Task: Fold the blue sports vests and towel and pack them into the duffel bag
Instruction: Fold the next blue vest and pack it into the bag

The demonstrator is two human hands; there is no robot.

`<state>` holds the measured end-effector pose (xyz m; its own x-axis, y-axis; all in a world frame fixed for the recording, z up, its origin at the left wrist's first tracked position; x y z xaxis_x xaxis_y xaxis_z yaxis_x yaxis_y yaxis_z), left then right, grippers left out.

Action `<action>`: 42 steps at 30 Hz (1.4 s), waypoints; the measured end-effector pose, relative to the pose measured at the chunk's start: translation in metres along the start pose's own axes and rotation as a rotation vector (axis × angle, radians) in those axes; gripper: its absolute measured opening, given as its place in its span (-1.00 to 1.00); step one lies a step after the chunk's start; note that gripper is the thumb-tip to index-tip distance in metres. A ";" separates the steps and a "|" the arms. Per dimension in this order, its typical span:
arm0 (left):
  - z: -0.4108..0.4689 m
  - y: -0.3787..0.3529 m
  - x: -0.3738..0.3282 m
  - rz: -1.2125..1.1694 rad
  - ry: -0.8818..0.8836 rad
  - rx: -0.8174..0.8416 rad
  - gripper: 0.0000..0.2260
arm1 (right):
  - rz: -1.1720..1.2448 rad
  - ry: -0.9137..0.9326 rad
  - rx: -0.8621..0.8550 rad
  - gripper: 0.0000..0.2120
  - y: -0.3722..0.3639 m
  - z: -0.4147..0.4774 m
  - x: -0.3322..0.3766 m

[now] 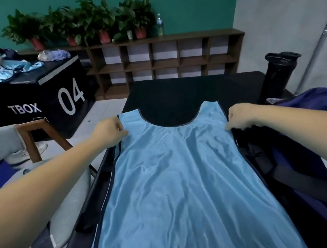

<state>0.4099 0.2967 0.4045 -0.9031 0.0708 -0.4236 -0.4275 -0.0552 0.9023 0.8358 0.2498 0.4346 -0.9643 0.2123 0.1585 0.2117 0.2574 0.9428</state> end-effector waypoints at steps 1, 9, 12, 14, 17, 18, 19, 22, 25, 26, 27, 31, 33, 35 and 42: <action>-0.013 -0.001 0.001 -0.027 0.020 0.014 -0.80 | -0.060 0.008 -0.004 -0.73 -0.003 -0.008 0.002; -0.074 -0.010 0.019 -0.039 -0.025 0.089 -0.80 | -0.197 0.119 -0.076 -0.75 -0.027 -0.041 -0.001; -0.078 -0.005 0.019 0.012 -0.047 0.051 -0.80 | -0.207 0.123 -0.150 -0.75 -0.029 -0.045 -0.005; -0.081 -0.001 0.020 0.040 -0.051 0.042 -0.76 | -0.224 0.112 -0.202 -0.74 -0.031 -0.050 -0.007; -0.086 0.006 0.022 0.030 -0.042 0.042 -0.75 | -0.359 0.150 -0.332 -0.67 -0.034 -0.060 -0.006; -0.090 0.009 0.021 0.016 -0.048 0.023 -0.76 | -0.380 0.187 -0.369 -0.64 -0.035 -0.066 -0.003; -0.095 0.012 0.020 -0.004 -0.069 -0.004 -0.78 | -0.371 0.231 -0.387 -0.62 -0.037 -0.073 0.001; -0.119 0.017 0.009 -0.057 -0.172 -0.057 -0.83 | -0.258 0.343 -0.352 -0.58 -0.044 -0.107 0.009; -0.153 0.017 -0.001 -0.048 -0.276 -0.025 -0.87 | -0.138 0.428 -0.277 -0.58 -0.062 -0.149 0.006; -0.165 0.016 -0.004 -0.040 -0.307 -0.017 -0.87 | -0.098 0.458 -0.265 -0.58 -0.069 -0.162 0.003; -0.177 0.015 -0.006 -0.034 -0.334 -0.011 -0.86 | -0.064 0.487 -0.261 -0.58 -0.076 -0.175 0.000; -0.214 0.006 0.001 0.011 -0.374 0.019 -0.71 | -0.032 0.578 -0.266 -0.53 -0.109 -0.212 -0.015; -0.224 0.003 0.013 0.063 -0.382 0.016 -0.63 | -0.027 0.588 -0.279 -0.48 -0.120 -0.220 -0.025; -0.230 0.003 0.025 0.105 -0.381 0.005 -0.59 | -0.018 0.572 -0.316 -0.43 -0.124 -0.224 -0.032; -0.250 0.020 0.035 0.050 -0.344 -0.060 -0.69 | 0.100 0.670 -0.396 -0.56 -0.125 -0.251 -0.034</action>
<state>0.3594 0.0487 0.3878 -0.8611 0.3971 -0.3175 -0.3936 -0.1252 0.9107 0.8022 -0.0265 0.3851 -0.8612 -0.4293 0.2720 0.3511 -0.1155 0.9292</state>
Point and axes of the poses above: each hand's wrist, its own z-axis towards the middle knuckle, its own y-axis out of the back of the hand, x = y × z, the point moved 4 cm from there along z, towards the middle knuckle
